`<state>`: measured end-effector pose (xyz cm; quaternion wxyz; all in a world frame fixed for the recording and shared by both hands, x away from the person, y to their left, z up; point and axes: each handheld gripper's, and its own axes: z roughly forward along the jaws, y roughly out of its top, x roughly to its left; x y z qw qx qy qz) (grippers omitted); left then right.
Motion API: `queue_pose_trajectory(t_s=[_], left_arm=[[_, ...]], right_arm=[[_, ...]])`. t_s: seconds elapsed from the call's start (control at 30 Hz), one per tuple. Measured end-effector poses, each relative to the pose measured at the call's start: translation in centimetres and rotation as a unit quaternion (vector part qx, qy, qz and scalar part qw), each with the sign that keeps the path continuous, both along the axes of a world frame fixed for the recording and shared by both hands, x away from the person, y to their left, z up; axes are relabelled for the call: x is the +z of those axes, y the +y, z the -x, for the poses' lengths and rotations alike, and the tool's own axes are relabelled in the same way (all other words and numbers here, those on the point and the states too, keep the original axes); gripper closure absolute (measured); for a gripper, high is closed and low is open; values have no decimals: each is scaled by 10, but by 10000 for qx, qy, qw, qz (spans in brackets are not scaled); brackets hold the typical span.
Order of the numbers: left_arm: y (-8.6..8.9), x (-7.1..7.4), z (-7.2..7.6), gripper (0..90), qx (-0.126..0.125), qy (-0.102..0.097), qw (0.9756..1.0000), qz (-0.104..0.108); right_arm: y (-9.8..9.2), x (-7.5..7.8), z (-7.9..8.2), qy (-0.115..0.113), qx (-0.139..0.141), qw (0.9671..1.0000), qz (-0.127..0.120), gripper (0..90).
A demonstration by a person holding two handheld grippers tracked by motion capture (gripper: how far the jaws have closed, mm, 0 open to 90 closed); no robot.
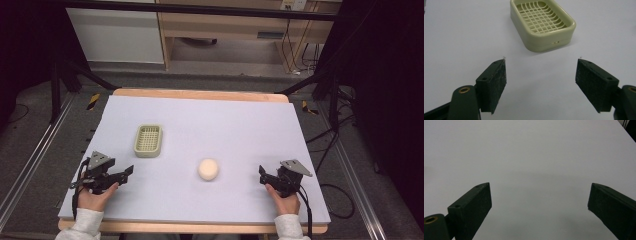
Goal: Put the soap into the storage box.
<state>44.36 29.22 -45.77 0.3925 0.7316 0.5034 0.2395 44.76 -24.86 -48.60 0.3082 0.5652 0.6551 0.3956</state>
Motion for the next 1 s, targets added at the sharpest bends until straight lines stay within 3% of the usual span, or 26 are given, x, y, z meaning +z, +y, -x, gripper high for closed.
queue_pose_trajectory(t_s=[0.47, 1.0], left_arm=[[-6, 9, 1, 267, -96, -45, 9997, 209], [-24, 16, 4, 276, -383, -122, 9990, 182]], right_arm=[[-1, 0, -1, 60, 3, 10000, -39, 54], [-1, 0, -1, 54, 22, 10000, -37, 54]])
